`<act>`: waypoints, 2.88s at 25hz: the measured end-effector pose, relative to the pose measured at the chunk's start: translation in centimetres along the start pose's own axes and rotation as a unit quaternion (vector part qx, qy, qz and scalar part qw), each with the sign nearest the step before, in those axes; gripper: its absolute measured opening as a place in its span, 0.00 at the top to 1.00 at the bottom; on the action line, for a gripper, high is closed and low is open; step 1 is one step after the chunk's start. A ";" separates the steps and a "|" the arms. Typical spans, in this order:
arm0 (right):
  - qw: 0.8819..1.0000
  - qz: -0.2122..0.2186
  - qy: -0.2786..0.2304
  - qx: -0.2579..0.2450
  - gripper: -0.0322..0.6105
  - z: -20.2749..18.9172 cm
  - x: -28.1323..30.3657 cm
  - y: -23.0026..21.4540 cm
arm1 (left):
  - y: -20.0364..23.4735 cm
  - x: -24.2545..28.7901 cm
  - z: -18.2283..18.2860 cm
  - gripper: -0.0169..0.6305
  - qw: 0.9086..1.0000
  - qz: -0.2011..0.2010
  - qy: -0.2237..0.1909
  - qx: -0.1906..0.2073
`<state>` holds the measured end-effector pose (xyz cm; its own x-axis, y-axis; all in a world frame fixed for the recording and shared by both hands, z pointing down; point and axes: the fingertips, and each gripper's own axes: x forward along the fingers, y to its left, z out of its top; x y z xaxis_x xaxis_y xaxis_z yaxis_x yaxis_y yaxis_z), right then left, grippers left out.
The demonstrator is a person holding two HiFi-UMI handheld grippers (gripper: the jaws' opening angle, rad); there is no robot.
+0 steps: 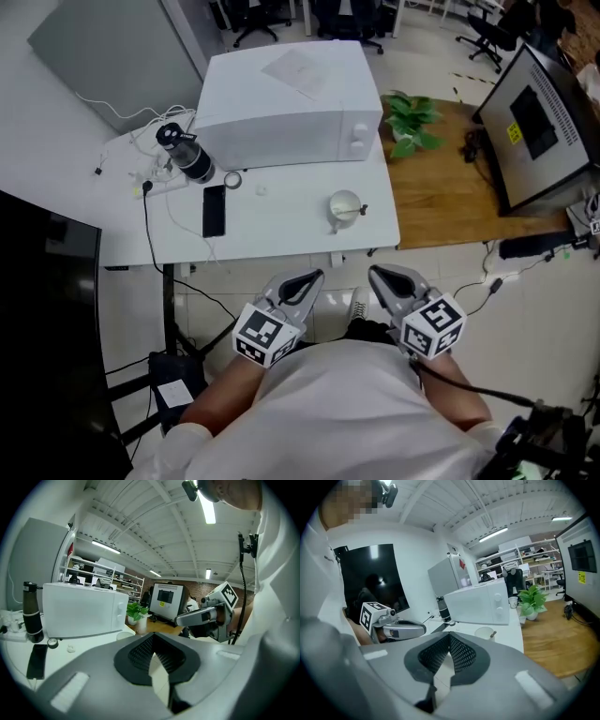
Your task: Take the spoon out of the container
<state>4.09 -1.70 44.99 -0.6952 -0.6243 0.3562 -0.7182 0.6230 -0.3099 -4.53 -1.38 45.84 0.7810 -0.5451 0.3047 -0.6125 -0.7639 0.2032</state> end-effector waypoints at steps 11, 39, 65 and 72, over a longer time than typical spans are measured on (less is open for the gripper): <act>0.997 0.073 0.033 -0.003 0.94 3.1 3.0 -10.5 | 5.0 8.0 3.3 0.97 0.995 0.097 0.007 -0.011; 0.993 -0.051 0.090 0.052 0.82 -0.1 11.4 -15.4 | 11.7 10.1 0.6 0.97 0.998 0.015 0.061 -0.015; 0.986 -0.038 0.142 0.082 0.86 -3.7 14.4 -15.8 | 13.5 10.2 0.2 0.97 0.997 0.014 0.068 -0.040; 0.988 -0.038 0.134 0.071 0.86 -3.0 14.1 -15.4 | 13.3 10.0 0.4 0.97 0.997 0.013 0.062 -0.041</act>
<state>5.41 -18.67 57.46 -0.6205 -0.5071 0.5982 -0.7779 0.4945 -0.3876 -4.83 -17.11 51.16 0.7462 -0.5139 0.4232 -0.6447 -0.7163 0.2670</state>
